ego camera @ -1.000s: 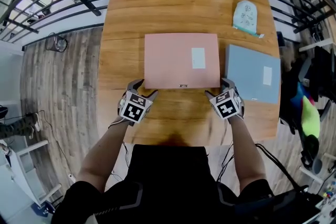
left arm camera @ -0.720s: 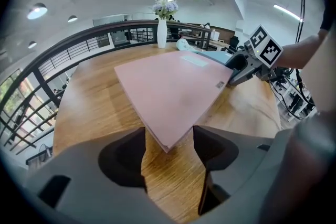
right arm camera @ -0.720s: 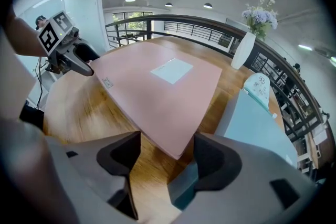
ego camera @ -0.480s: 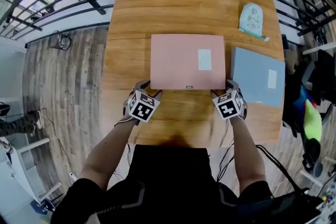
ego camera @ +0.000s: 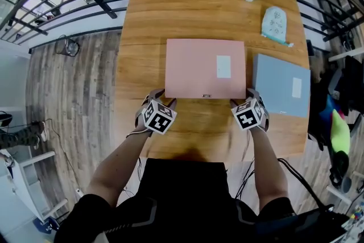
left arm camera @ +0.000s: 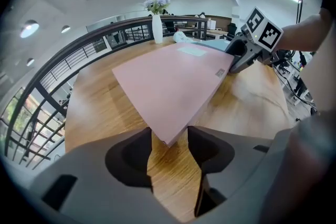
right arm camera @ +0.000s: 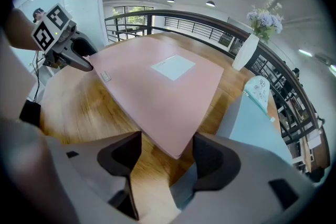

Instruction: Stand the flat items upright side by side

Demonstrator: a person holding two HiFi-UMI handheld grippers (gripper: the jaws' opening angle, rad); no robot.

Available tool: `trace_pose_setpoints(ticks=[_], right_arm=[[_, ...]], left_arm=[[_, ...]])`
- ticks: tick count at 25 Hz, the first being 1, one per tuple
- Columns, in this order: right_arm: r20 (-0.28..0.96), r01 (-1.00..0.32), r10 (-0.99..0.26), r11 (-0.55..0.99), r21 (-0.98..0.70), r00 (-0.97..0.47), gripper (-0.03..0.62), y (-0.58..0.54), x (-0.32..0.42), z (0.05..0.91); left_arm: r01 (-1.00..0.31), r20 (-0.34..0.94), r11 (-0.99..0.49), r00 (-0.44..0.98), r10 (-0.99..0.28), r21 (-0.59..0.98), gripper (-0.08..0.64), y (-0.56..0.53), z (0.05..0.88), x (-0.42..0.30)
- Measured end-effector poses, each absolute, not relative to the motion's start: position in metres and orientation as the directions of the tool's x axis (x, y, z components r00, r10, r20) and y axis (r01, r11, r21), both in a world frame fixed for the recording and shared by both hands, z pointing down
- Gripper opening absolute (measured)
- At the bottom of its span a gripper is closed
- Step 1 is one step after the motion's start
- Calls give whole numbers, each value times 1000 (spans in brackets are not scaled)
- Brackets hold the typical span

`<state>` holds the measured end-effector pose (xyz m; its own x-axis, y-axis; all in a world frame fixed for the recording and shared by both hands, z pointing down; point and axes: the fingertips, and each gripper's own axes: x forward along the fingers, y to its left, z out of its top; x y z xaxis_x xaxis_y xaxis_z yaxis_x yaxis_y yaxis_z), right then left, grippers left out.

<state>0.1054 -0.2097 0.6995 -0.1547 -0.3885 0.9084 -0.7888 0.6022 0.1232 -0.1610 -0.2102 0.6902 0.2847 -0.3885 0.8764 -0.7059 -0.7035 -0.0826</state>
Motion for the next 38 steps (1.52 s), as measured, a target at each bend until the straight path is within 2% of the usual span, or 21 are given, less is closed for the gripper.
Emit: trace_pose_setpoints(ticks=[13, 21, 38], right_arm=[[878, -766, -461, 608, 208, -128, 296, -209, 90, 650], [829, -743, -545, 606, 286, -125, 287, -215, 80, 601], [707, -631, -648, 682, 370, -285, 267, -229, 1, 479]], left_arm=[[-670, 885, -729, 244, -396, -142, 236, -212, 697, -176], [-605, 863, -745, 179, -473, -283, 255, -218, 706, -178], [-543, 916, -827, 242, -319, -145, 242, -202, 721, -180]])
